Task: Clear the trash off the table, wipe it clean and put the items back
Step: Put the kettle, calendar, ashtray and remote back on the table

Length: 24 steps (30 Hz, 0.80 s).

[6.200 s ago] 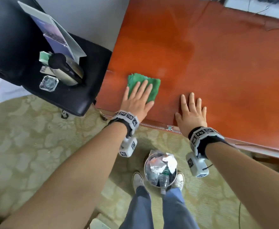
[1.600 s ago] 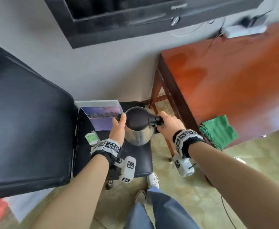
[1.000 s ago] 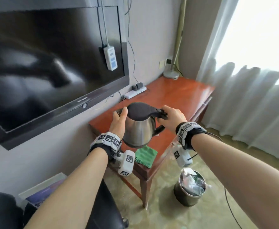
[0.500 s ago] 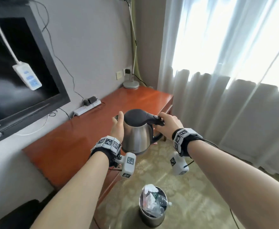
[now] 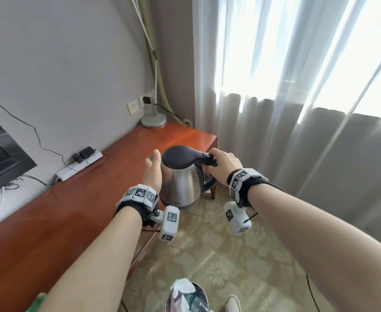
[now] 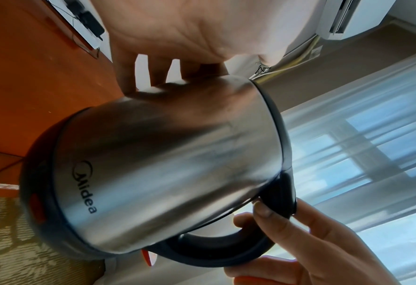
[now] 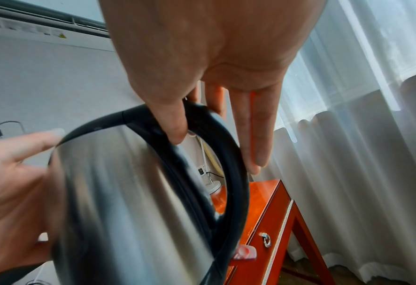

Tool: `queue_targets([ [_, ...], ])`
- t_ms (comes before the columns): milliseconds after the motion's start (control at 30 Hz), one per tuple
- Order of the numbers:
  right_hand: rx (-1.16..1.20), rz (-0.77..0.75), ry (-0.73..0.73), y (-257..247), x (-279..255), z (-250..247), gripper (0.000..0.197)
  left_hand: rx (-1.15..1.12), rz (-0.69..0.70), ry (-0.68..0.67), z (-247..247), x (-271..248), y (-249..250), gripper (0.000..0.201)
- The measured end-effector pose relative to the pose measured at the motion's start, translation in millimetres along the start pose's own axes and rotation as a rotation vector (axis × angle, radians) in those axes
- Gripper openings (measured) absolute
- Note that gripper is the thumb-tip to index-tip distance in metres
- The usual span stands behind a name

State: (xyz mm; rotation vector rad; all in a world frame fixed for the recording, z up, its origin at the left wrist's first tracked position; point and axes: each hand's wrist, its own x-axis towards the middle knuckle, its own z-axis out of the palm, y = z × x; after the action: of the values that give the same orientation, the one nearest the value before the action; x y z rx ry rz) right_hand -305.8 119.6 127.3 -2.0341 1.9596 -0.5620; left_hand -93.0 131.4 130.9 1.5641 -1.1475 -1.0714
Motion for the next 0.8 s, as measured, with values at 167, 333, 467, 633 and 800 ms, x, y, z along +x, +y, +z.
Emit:
queue_targets([
  [167, 0.001, 0.012, -0.033, 38, 95, 8, 0.019, 0.002, -0.018, 0.01, 49, 85, 7, 0.071],
  [333, 0.002, -0.004, -0.074, 59, 203, -1, 0.026, 0.012, -0.062, 0.061, 87, 173, 31, 0.068],
  [467, 0.005, -0.011, -0.091, 75, 280, -5, 0.023, 0.051, -0.08, 0.077, 109, 235, 52, 0.069],
  [633, 0.036, -0.01, -0.127, 96, 358, 7, 0.017, 0.141, -0.176, 0.073, 134, 299, 63, 0.078],
  [800, 0.04, -0.042, -0.213, 117, 443, 38, 0.016, 0.158, -0.285, 0.093, 159, 373, 51, 0.081],
])
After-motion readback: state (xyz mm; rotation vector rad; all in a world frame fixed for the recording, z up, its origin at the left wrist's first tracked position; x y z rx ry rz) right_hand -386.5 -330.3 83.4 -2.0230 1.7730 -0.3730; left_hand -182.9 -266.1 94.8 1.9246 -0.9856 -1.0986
